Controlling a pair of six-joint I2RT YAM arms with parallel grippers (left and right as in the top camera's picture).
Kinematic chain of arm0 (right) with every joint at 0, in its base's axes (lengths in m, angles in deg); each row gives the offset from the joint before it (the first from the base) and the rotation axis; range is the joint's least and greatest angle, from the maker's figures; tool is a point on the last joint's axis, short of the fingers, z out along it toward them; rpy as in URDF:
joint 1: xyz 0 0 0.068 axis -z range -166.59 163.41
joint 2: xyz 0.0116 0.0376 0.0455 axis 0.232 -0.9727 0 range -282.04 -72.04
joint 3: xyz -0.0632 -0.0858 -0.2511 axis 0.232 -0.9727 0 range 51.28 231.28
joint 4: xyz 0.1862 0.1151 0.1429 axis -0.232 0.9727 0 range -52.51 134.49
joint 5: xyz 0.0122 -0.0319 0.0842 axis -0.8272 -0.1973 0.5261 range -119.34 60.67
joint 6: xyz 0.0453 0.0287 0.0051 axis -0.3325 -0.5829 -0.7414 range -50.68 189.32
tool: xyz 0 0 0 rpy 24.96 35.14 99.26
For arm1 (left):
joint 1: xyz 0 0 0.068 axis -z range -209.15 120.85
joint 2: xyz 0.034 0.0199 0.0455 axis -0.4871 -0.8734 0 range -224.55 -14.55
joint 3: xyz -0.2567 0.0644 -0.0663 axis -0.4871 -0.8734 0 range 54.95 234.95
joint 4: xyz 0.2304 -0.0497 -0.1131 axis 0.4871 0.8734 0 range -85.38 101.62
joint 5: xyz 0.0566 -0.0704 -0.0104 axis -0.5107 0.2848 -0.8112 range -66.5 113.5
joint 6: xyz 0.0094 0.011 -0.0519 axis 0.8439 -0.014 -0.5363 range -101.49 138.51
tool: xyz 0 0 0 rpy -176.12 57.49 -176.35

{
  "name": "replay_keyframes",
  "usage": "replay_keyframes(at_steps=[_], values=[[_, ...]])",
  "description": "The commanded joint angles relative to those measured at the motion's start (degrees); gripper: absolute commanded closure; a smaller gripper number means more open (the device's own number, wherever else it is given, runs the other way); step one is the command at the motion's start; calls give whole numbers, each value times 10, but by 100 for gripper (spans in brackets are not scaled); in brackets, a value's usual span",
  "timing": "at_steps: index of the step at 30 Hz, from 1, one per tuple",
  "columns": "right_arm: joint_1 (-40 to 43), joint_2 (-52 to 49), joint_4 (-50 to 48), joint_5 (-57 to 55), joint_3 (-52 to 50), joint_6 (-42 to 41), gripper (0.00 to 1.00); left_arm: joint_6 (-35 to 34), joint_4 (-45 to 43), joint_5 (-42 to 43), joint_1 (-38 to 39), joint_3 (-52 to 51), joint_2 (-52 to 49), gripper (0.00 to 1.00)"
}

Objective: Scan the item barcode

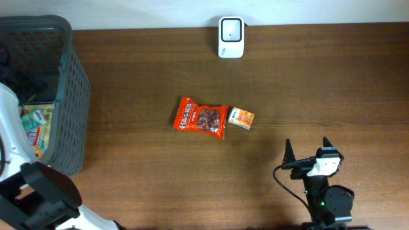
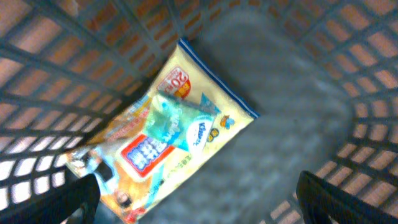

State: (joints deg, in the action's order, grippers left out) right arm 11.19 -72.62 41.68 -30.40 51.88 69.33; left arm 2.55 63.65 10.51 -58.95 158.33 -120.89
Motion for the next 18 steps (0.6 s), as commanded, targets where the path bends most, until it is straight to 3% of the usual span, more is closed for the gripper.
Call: replay_keyframes(at_steps=[1, 5, 14, 18], values=[[4, 4, 3, -9, -3, 0, 2, -14, -75, -25, -5, -89, 9, 1], [4, 4, 3, -9, -3, 0, 2, -14, -161, -51, -5, -168, 9, 0], [4, 4, 3, -9, -3, 0, 2, -14, -278, -96, -7, -265, 9, 27], [4, 4, 3, -9, -3, 0, 2, -14, -297, -108, -8, -285, 9, 28]])
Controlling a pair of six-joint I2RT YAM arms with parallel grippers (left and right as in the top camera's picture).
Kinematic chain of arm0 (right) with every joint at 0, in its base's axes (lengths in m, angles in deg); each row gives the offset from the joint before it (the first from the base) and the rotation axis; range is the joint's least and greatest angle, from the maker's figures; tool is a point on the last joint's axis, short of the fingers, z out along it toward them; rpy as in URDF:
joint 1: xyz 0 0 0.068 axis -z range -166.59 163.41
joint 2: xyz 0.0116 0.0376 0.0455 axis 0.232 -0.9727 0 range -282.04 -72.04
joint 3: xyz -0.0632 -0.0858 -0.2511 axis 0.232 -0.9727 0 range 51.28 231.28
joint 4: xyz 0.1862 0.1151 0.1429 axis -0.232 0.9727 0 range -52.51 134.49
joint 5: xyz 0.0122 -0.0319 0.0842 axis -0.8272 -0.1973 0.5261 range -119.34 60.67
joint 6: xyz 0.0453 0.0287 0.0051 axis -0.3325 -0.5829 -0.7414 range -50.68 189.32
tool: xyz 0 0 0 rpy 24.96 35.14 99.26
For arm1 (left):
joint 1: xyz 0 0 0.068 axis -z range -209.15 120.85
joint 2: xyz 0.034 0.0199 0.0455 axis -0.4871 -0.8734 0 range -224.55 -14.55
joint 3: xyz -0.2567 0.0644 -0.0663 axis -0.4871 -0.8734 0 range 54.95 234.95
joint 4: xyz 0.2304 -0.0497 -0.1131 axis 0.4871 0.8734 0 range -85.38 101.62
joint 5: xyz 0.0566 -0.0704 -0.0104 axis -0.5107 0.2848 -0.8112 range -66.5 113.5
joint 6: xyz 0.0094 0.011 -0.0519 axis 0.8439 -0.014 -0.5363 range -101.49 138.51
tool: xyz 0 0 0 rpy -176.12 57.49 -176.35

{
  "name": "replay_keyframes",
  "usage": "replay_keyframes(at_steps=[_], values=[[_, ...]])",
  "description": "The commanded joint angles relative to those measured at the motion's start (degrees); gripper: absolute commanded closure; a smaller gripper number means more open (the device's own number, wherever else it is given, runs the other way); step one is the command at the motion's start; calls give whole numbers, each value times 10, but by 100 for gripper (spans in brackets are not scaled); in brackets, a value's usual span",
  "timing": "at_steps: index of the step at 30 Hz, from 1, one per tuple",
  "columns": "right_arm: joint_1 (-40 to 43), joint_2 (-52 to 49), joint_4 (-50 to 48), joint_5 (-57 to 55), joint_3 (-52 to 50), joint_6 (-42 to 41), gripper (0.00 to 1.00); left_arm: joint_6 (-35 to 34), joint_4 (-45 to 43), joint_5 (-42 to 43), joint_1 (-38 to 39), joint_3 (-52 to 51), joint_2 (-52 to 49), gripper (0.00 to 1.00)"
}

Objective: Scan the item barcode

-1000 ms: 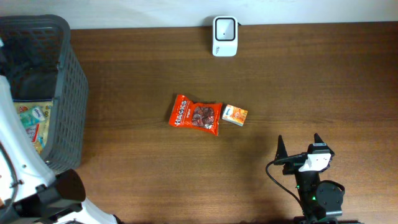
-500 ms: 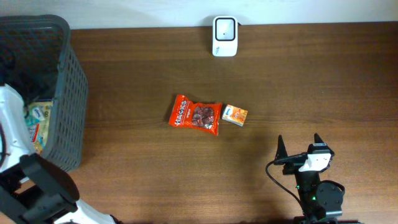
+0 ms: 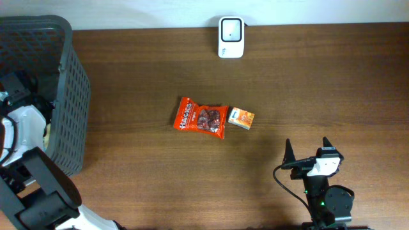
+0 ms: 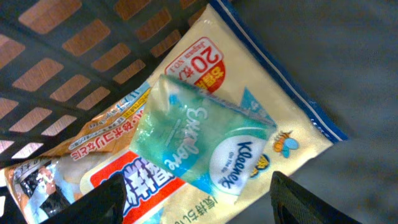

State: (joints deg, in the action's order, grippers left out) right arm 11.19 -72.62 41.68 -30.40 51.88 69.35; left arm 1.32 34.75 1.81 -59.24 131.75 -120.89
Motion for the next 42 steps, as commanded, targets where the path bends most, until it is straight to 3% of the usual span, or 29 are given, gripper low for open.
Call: replay_keyframes(at_steps=[1, 17, 23, 25, 31, 32, 33, 34, 42], values=[[4, 4, 3, -9, -3, 0, 2, -1, -8, -22, -5, -20, 8, 28], [4, 4, 3, -9, -3, 0, 2, 1, -49, -17, -29, -20, -73, 30], [4, 4, 3, -9, -3, 0, 2, 1, -71, -17, -29, -20, -73, 46], [4, 4, 3, -9, -3, 0, 2, 1, -74, -16, -29, -20, -73, 44], [4, 4, 3, -9, -3, 0, 2, 1, -74, 28, -29, -20, -73, 53], [4, 4, 3, -9, -3, 0, 2, 1, -74, 38, -29, -20, -73, 52], [4, 4, 3, -9, -3, 0, 2, 1, -74, 42, -29, -20, -73, 38], [4, 4, 3, -9, -3, 0, 2, 1, -72, 44, -29, -20, -73, 2], [4, 4, 3, -9, -3, 0, 2, 1, -68, 88, -29, -20, -73, 1]])
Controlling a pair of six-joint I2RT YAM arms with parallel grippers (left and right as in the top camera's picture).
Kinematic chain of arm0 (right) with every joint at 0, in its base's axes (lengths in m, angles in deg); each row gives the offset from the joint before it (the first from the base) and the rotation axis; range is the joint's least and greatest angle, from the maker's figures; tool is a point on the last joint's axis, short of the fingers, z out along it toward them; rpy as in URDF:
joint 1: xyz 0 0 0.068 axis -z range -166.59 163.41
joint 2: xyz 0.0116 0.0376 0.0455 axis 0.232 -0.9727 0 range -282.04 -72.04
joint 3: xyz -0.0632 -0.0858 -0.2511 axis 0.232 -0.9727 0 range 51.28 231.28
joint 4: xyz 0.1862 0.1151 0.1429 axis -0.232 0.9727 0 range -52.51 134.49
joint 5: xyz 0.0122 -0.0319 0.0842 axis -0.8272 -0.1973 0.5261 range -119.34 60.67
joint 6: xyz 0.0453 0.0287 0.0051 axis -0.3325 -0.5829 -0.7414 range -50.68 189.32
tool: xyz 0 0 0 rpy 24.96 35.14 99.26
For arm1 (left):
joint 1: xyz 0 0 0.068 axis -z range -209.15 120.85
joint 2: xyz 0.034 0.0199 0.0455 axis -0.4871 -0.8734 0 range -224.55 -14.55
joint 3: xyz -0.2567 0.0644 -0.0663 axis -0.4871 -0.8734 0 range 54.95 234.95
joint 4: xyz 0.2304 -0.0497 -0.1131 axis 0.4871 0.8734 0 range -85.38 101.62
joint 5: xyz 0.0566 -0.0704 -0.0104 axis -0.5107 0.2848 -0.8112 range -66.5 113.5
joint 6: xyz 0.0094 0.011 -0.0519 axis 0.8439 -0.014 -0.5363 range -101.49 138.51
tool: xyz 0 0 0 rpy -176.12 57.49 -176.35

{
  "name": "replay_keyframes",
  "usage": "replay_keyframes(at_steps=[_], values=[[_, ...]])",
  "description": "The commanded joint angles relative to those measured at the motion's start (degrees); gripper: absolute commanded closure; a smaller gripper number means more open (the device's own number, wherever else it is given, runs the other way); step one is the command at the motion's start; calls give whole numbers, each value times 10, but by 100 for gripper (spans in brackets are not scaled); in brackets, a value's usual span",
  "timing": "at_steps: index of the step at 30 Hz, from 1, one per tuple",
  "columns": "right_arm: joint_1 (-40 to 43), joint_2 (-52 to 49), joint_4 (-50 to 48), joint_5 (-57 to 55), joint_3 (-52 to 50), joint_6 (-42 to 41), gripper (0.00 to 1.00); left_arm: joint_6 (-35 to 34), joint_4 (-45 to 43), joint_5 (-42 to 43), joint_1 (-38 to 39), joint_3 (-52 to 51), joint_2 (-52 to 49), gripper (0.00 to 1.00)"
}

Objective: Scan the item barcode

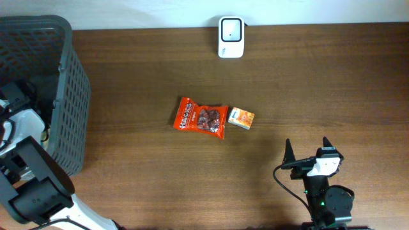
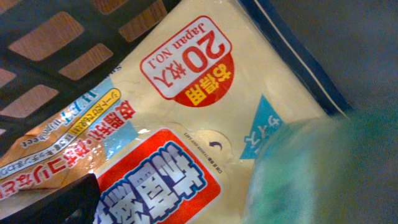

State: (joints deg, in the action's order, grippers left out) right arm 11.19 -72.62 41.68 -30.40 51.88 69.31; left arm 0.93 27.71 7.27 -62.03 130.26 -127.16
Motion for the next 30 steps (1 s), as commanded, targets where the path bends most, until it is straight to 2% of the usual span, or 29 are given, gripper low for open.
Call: replay_keyframes(at_steps=[1, 4, 6, 8, 9, 15, 20, 23, 28, 30], values=[[4, 4, 3, -9, -3, 0, 2, 5, 1, 33, -1, -5, -11, 3], [4, 4, 3, -9, -3, 0, 2, 5, -5, 33, -1, -5, -11, 37], [4, 4, 3, -9, -3, 0, 2, 5, -10, 34, -1, -5, -10, 67], [4, 4, 3, -9, -3, 0, 2, 5, -13, 34, -1, -3, -7, 85], [4, 4, 3, -9, -3, 0, 2, 5, -14, 34, -1, -3, -3, 91], [4, 4, 3, -9, -3, 0, 2, 5, -16, 34, -1, 13, 67, 100], [4, 4, 3, -9, -3, 0, 2, 4, -16, 65, 2, 19, 182, 100], [4, 4, 3, -9, -3, 0, 2, 4, -16, 141, 2, 19, 250, 100], [4, 4, 3, -9, -3, 0, 2, 2, -3, 316, 2, 19, 353, 100], [4, 4, 3, -9, -3, 0, 2, 2, -1, 412, 10, 19, 386, 100]])
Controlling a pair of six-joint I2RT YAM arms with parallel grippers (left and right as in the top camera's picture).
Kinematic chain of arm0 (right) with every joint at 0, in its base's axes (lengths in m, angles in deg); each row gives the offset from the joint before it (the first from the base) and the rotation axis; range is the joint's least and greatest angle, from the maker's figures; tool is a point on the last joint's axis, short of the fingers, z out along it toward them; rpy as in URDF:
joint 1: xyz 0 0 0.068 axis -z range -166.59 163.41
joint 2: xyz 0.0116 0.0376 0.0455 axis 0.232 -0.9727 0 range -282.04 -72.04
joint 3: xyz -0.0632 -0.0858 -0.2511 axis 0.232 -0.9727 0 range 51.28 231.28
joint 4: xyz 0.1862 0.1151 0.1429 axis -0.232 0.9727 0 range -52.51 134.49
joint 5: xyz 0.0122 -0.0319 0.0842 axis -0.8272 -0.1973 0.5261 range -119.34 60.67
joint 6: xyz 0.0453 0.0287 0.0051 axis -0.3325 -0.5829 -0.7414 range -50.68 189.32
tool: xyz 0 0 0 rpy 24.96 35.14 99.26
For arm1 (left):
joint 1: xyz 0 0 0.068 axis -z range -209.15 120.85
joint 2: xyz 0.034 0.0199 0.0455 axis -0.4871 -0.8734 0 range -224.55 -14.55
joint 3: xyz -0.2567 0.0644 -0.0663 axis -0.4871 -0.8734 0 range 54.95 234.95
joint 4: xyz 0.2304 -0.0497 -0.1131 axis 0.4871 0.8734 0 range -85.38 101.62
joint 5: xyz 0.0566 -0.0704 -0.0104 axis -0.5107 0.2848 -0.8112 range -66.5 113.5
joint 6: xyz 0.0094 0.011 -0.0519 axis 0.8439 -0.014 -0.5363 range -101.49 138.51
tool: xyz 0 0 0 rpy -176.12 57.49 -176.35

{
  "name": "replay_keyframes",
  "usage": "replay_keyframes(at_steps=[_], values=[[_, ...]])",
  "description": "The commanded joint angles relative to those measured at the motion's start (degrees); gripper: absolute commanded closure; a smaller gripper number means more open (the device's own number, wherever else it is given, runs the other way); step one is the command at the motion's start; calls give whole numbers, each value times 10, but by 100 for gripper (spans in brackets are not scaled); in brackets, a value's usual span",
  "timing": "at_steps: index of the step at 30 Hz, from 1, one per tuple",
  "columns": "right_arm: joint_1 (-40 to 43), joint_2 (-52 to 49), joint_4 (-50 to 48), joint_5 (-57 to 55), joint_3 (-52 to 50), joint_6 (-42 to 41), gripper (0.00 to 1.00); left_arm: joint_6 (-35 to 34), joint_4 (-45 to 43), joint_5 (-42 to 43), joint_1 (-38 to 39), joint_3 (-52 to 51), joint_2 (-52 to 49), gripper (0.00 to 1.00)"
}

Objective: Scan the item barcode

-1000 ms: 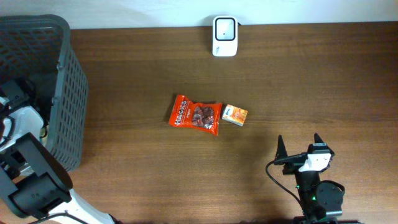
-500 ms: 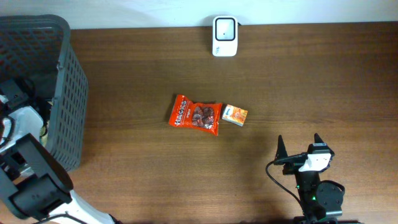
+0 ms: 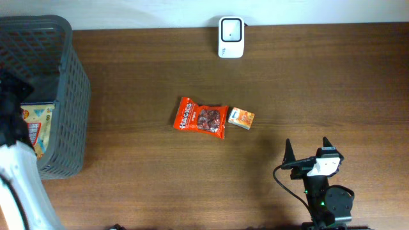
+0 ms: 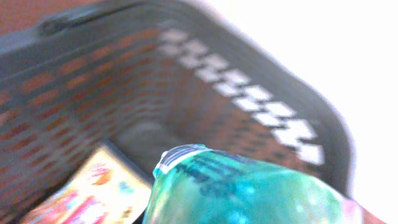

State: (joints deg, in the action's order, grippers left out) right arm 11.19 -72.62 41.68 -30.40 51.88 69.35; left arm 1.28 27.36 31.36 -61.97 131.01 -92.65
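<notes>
A teal Kleenex tissue pack (image 4: 249, 190) fills the bottom of the left wrist view, blurred and very close. It is held up above the grey basket (image 4: 93, 93), and it hides the fingers holding it. Seen from overhead, my left gripper (image 3: 11, 89) is over the basket's left part, and the arm covers the pack. The white scanner (image 3: 231, 29) stands at the table's far edge. My right gripper (image 3: 308, 152) rests open near the front right, holding nothing.
A yellow packet (image 4: 93, 186) lies on the basket floor, and the yellow packet (image 3: 35, 128) also shows from overhead. A red snack bag (image 3: 201, 117) and a small orange box (image 3: 241, 117) lie mid-table. The basket (image 3: 64, 96) has tall mesh walls.
My left wrist was down inside the basket, right over the yellow packet with the teal pack at its fingers. Now it is up above the basket floor with the teal pack held. The right arm is unmoved.
My left gripper first hung open above the teal pack lying on the yellow packet in the basket. Then it was lower, with a finger on each side of the pack. Then it was pressed close down on it. Now the pack is lifted off the yellow packet.
</notes>
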Motion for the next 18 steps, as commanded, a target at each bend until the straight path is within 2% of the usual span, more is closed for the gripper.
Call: replay_keyframes(at_steps=[1, 4, 7, 15, 18], values=[[4, 4, 3, -9, -3, 0, 2, -1, 3, 213, 20, 11, 53, 100], [4, 4, 3, -9, -3, 0, 2, -1, 10, 269, 71, 11, 68, 100], [4, 4, 3, -9, -3, 0, 2, -1, 43, 268, 156, 10, 65, 100], [4, 4, 3, -9, -3, 0, 2, -1, 80, 162, 402, 8, -4, 100], [4, 4, 3, -9, -3, 0, 2, -1, 80, 128, 465, 8, -46, 100]])
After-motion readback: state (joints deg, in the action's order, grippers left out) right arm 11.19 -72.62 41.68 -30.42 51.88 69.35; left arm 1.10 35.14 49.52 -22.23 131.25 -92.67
